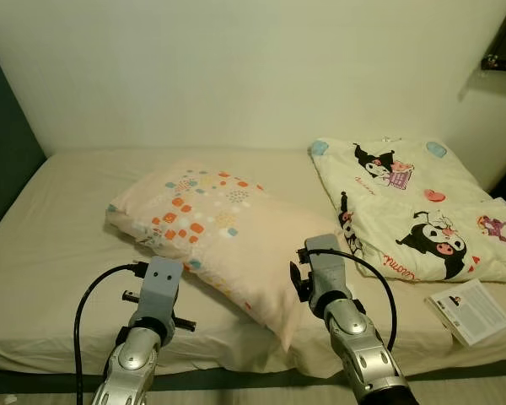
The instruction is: Clean up the room
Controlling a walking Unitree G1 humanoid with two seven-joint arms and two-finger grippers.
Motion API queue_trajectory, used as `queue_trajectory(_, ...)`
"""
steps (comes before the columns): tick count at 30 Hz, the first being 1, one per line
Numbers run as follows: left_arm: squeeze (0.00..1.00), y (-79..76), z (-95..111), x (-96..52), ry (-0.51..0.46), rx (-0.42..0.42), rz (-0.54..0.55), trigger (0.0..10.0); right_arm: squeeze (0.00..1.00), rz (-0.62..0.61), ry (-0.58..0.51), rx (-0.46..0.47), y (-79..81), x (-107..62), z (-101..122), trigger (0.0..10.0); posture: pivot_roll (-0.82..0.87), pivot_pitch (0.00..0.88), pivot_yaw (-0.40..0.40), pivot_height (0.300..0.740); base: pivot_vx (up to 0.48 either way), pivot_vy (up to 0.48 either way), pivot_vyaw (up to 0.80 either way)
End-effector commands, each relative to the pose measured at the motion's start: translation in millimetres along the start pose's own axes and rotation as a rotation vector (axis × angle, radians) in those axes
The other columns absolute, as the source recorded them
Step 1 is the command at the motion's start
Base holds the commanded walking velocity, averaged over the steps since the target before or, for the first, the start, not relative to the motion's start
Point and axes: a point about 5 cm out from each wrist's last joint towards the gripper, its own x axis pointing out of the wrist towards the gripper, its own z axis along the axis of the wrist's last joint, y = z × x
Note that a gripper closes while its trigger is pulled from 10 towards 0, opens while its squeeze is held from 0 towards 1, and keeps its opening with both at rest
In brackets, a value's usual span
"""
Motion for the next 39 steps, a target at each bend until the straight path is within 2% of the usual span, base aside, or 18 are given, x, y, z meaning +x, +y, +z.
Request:
queue_trajectory(1,0.00,-0.3,-4.7,-1.4,0.016,0.010,-0.006,10.0,0.00,0.004,-0.005,-0.011,1.6,0.5,0.0,10.0,-0.06,0.059,-0.052,0.740,0.000,-0.386,0.80)
queue_trajectory(2,0.00,-1.2,-4.8,-0.9,0.018,0.009,-0.007,10.0,0.00,-0.010,0.003,0.046,0.0,0.7,-1.3,10.0,-0.06,0.054,-0.053,0.740,0.000,-0.401,0.00)
queue_trajectory(5,0.00,-1.5,-4.8,-0.6,0.018,0.008,-0.006,10.0,0.00,-0.015,0.005,0.053,-0.7,0.8,-1.5,10.0,-0.06,0.054,-0.053,0.740,0.000,-0.401,0.00)
queue_trajectory(21,0.00,-3.3,-5.3,0.7,0.027,-0.006,0.009,10.0,0.00,0.005,0.008,0.022,-0.9,0.1,-3.1,10.0,-0.07,0.051,-0.057,0.740,0.000,-0.399,0.00)
queue_trajectory(22,0.00,-2.6,-8.5,1.0,0.063,-0.020,0.014,10.0,0.00,0.005,0.006,0.021,-1.2,-0.1,-2.5,10.0,-0.07,0.055,-0.058,0.740,0.000,0.000,0.00)
queue_trajectory(24,0.00,-2.7,-9.9,0.9,0.078,-0.042,0.013,10.0,0.00,0.005,0.008,0.020,-2.5,-0.2,-2.9,10.0,-0.07,0.060,-0.060,0.740,0.000,0.467,0.00)
queue_trajectory(34,0.00,-4.3,-8.8,-0.9,0.062,-0.007,0.001,10.0,0.00,0.003,0.012,0.020,-3.6,-1.1,-4.1,10.0,-0.07,0.069,-0.063,0.740,0.000,0.465,0.00)
queue_trajectory(39,0.00,-5.3,-7.1,-1.6,0.047,0.019,0.007,10.0,0.00,0.006,0.013,0.021,-2.6,-1.2,-4.0,10.0,-0.07,0.072,-0.064,0.740,0.000,0.000,0.00)
